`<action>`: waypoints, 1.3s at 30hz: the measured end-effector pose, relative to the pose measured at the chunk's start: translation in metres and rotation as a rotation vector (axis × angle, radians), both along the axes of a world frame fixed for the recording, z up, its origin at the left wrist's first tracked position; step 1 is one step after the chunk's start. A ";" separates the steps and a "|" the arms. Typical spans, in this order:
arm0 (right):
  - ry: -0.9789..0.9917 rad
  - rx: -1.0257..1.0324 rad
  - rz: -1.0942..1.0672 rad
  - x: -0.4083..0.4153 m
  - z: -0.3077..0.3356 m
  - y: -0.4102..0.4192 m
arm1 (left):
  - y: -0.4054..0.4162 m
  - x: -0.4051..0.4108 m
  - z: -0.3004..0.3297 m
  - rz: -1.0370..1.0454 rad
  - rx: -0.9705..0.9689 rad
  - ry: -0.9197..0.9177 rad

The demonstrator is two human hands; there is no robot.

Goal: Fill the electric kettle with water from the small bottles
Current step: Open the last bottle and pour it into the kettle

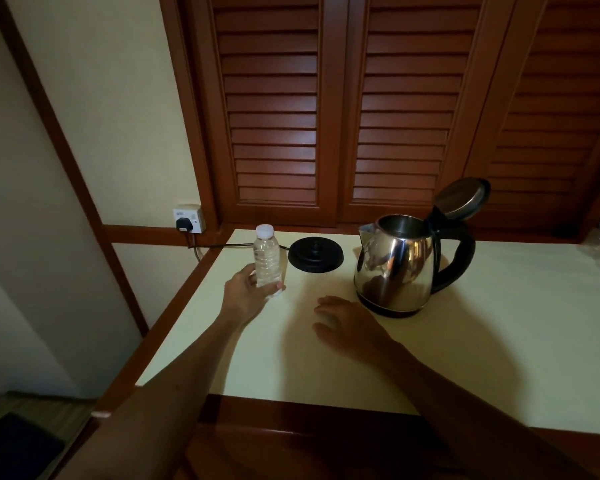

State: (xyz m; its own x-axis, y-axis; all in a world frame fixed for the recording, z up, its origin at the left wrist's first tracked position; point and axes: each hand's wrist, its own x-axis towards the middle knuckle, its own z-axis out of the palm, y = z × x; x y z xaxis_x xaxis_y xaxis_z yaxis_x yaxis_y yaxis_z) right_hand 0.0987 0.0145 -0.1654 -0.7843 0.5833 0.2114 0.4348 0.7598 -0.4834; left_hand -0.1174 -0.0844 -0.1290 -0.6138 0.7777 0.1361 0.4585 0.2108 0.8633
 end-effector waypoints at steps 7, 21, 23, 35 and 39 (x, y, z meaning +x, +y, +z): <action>-0.022 0.051 0.029 0.001 0.003 0.001 | -0.035 0.025 -0.005 -0.016 0.005 0.008; 0.038 0.138 -0.008 0.000 0.004 -0.002 | -0.068 0.058 -0.021 0.056 0.050 0.033; 0.062 0.152 -0.005 -0.001 0.004 -0.003 | -0.069 0.058 -0.021 0.046 0.049 0.030; 0.478 -0.247 -0.056 -0.031 0.097 -0.022 | -0.069 0.058 -0.019 0.011 0.053 0.002; 0.405 -0.037 0.045 -0.049 0.135 -0.030 | -0.069 0.056 -0.022 0.002 0.077 -0.023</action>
State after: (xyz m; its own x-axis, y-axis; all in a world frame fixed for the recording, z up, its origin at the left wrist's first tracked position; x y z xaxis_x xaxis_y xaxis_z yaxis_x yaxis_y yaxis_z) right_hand 0.0493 -0.0155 -0.0307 -0.6667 0.5630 0.4883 0.1699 0.7528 -0.6359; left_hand -0.0618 -0.1536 -0.1506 -0.6190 0.7642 0.1814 0.4378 0.1440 0.8875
